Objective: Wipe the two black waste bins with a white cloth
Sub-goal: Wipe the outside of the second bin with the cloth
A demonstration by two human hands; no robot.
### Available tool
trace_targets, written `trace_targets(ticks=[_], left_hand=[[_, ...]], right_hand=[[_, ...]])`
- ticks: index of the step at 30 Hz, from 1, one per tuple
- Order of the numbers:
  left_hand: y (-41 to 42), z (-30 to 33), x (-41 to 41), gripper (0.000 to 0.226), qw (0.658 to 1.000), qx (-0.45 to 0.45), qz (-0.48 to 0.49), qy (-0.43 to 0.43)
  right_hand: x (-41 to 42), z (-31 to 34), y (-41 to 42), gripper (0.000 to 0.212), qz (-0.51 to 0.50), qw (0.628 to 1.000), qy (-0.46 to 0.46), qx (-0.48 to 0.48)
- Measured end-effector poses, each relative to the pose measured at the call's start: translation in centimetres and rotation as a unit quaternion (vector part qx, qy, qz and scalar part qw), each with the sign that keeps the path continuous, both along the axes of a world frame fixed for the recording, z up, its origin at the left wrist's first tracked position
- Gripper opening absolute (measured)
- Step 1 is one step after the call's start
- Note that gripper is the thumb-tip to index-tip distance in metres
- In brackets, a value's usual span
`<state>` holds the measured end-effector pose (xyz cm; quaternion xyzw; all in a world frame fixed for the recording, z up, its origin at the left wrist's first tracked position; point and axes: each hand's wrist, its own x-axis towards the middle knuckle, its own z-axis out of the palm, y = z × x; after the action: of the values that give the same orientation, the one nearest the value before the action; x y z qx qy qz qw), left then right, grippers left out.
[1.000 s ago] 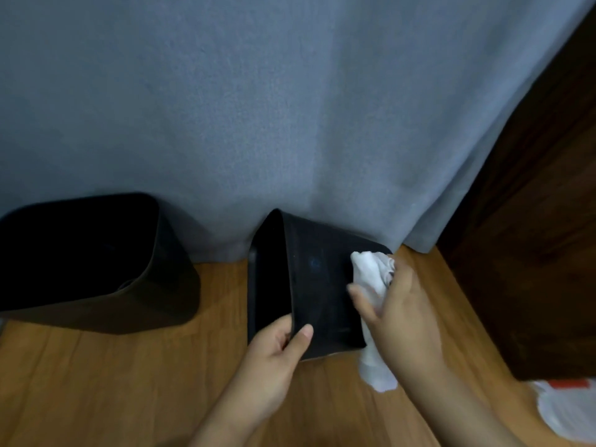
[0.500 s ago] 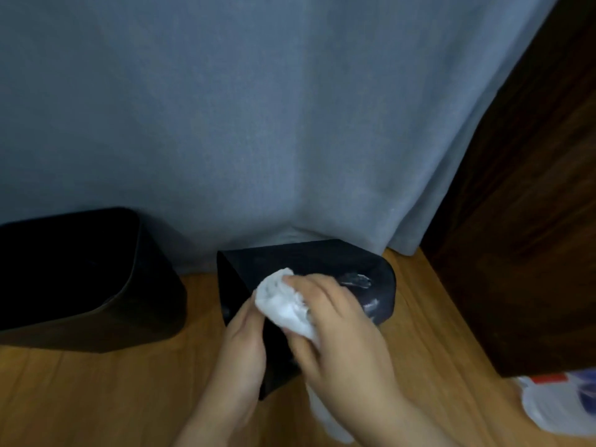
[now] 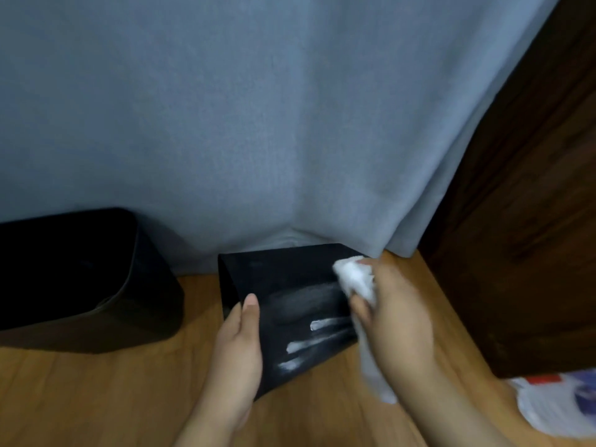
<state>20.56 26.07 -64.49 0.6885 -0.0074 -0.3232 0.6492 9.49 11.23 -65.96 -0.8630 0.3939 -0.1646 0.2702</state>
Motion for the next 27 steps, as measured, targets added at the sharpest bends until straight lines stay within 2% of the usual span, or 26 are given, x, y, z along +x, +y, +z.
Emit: trace_targets(ticks=[2,4,6,8,10,12,14,16,18,20,22,24,27], left_hand=[[0.1,0.0,0.2,0.034,1.000,0.010,0.004,-0.008],[0.3,0.1,0.5,0.035,1.000,0.016,0.003,-0.003],[0.5,0.2,0.6,0.036,1.000,0.013,0.001,0.004],[0.5,0.4,0.4,0.035,1.000,0.014,-0.010,-0.002],[0.3,0.7,0.0,0.035,1.000,0.015,-0.016,-0.010],[0.1,0.8,-0.1,0.034,1.000,0.016,-0.012,-0.011],[0.2,0.5,0.2,0.034,1.000,0.013,0.003,-0.008],[0.4,0.3,0.5,0.033,1.000,0.012,0.012,0.002],[0.5,0.3,0.8,0.034,1.000,0.006,0.006,0.008],[0.5,0.2,0.6,0.037,1.000,0.002,-0.012,0.005],[0.3,0.3,0.4,0.036,1.000,0.003,-0.021,-0.006],[0.0,0.3,0.5,0.035,1.000,0.011,-0.015,-0.008],[0.1,0.1,1.0,0.034,1.000,0.026,0.005,-0.016]], right_hand=[[1.0,0.8,3.0,0.044,0.078,0.997,-0.012,0.012],[1.2,1.6,3.7,0.040,0.097,0.995,-0.022,-0.025],[0.4,1.3,1.6,0.036,0.048,0.998,-0.016,-0.037],[-0.6,0.4,-1.6,0.031,-0.050,0.998,0.007,-0.027],[-0.7,-0.2,-2.6,0.041,-0.090,0.994,0.048,-0.030],[0.3,-0.4,-0.5,0.051,-0.037,0.999,0.019,-0.010],[0.9,0.3,2.2,0.045,0.034,0.999,-0.026,0.007],[1.0,1.3,3.0,0.043,0.081,0.996,-0.027,-0.021],[0.5,1.1,0.9,0.037,0.035,0.998,-0.012,-0.042],[-0.3,0.4,-1.5,0.034,-0.065,0.997,0.011,-0.037],[-0.4,0.4,-1.6,0.038,-0.094,0.992,0.044,-0.065],[0.6,1.2,0.9,0.045,-0.038,0.997,0.017,-0.060],[2.0,2.2,4.8,0.047,0.095,0.995,-0.031,-0.022]])
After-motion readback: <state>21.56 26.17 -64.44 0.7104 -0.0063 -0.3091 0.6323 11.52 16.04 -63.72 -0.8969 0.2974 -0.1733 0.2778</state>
